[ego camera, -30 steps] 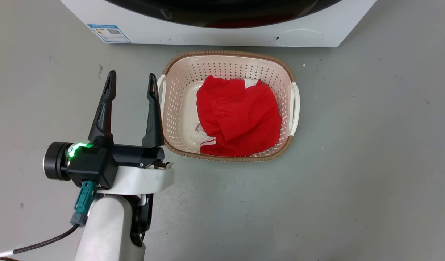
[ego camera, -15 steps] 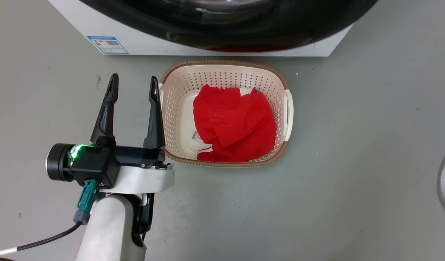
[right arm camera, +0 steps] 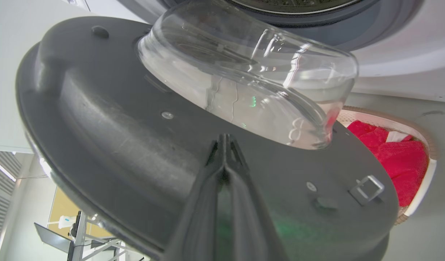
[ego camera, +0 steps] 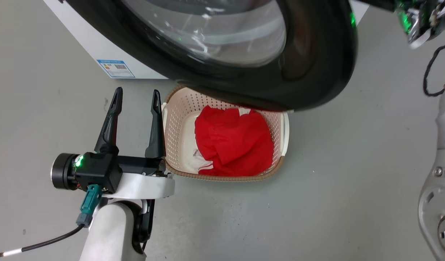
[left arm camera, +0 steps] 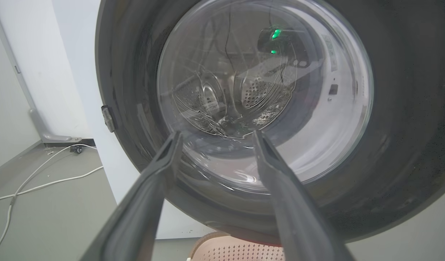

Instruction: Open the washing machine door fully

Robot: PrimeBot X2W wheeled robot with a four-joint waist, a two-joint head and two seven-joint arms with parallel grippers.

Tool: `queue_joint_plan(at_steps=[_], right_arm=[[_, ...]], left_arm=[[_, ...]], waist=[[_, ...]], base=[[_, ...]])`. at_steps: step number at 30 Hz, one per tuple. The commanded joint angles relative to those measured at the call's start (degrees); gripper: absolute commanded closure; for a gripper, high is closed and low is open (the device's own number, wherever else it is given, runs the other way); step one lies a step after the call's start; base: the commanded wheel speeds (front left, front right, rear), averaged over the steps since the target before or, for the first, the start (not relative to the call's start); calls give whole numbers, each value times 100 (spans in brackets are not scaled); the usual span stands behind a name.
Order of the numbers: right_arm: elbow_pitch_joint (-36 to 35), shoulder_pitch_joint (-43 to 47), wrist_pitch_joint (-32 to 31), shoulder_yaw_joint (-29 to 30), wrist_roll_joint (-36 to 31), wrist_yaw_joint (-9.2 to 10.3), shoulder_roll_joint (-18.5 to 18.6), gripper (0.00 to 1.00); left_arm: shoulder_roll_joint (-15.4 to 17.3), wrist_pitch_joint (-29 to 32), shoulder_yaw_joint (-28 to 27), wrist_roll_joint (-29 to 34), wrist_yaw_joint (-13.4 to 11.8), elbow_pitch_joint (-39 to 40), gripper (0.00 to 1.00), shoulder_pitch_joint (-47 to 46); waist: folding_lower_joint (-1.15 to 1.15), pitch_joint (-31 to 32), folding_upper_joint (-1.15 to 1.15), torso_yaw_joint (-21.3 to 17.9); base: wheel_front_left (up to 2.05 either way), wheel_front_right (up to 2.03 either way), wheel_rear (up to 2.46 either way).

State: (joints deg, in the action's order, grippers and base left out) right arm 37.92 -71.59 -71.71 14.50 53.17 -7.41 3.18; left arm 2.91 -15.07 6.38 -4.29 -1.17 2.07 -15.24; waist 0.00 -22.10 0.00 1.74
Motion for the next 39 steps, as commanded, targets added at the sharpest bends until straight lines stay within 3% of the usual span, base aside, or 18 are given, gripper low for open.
queue_joint_plan(at_steps=[1, 10, 18, 24, 29, 33, 39], right_arm=[[-40, 171, -96, -129, 177, -14, -57, 100], [-198, 1063, -343, -1035, 1491, -14, -57, 100], [-544, 2003, 71, -2265, 2875, -13, -53, 100], [-710, 2336, 819, -3358, 3817, -14, -52, 100], [-754, 2379, 1499, -3935, 4307, -14, -46, 100], [-865, 2474, 2327, -4033, 4472, -13, -38, 100], [-1136, 2977, 3911, -3623, 4368, -14, -16, 100]], left_arm=[[-5, -15, -25, -28, 8, -6, 0, 74], [-5, -15, -31, -103, 90, -166, 0, 356], [-4, -15, -58, -209, 134, -259, 0, 655], [-5, -15, -77, -236, 152, -303, 0, 780], [-5, -15, -123, -246, 168, -325, 0, 804], [-5, -15, -175, -241, 181, -342, 0, 884], [-4, -15, -258, -236, 188, -350, 0, 1026]], waist=[[0, 112, 0, 31], [0, 646, 0, 151], [0, 987, 0, 199], [0, 1124, 0, 242], [0, 1213, 0, 244], [0, 1303, 0, 187], [0, 1465, 0, 12]], base=[[0, 0, 0], [0, 0, 0], [0, 0, 0], [0, 0, 0], [0, 0, 0], [0, 0, 0], [0, 0, 0]])
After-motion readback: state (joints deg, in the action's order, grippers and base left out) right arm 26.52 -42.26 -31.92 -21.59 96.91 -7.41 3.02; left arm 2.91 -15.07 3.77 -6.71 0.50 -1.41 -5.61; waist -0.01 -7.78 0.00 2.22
